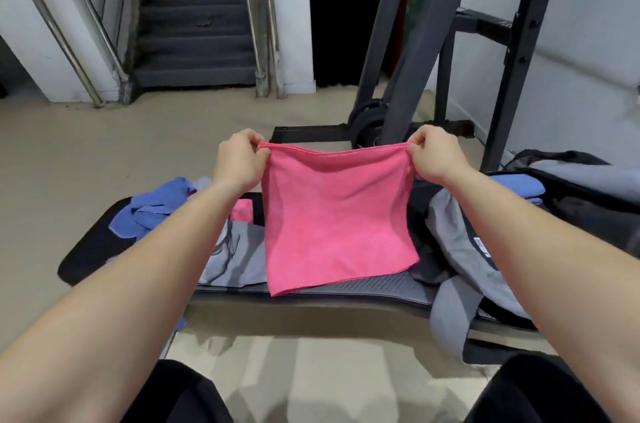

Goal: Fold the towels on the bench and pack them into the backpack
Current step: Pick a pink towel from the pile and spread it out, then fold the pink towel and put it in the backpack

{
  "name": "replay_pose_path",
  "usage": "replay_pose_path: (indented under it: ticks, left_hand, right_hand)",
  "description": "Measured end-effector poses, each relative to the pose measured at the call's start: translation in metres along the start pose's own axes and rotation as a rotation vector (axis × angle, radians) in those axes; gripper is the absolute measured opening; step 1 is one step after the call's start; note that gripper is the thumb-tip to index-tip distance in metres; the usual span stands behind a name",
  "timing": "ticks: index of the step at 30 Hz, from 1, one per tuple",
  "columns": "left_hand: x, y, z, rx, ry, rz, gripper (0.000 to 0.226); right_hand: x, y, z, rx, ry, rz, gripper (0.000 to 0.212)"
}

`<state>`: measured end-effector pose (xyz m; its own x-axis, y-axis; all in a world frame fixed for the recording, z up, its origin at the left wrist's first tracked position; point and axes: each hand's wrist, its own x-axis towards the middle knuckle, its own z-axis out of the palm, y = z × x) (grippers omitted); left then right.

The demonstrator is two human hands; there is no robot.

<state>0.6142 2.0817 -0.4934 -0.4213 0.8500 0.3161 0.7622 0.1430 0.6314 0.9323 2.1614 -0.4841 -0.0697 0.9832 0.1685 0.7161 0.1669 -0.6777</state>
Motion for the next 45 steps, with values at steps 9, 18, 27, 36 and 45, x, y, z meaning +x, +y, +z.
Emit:
replay_pose_path:
  ticks: [9,18,27,36,45]
  left_hand:
    - [-0.043,-0.022,0.000,-0.008,-0.068,0.025,0.002]
    - [-0.124,-0.058,0.003,0.036,-0.309,0.124,0.013]
    - [-0.141,-0.076,0.017,0.299,-0.451,0.311,0.012]
    - [-0.147,-0.076,0.029,0.416,-0.535,0.345,0.014]
    - [-0.143,-0.050,0.034,0.528,-0.484,0.334,0.035]
  right_hand:
    - [-0.028,0.027,0.014,0.168,-0.079,0.005,0.011]
    - [-0.081,0.065,0.037,0.020,-0.052,0.035,0.018]
    - [-0.084,0.077,0.043,-0.184,-0.227,-0.133,0.024]
    - [-0.085,0.084,0.058,-0.329,-0.325,-0.204,0.019]
    - [-0.091,0.067,0.064,-0.672,-0.227,-0.262,0.012]
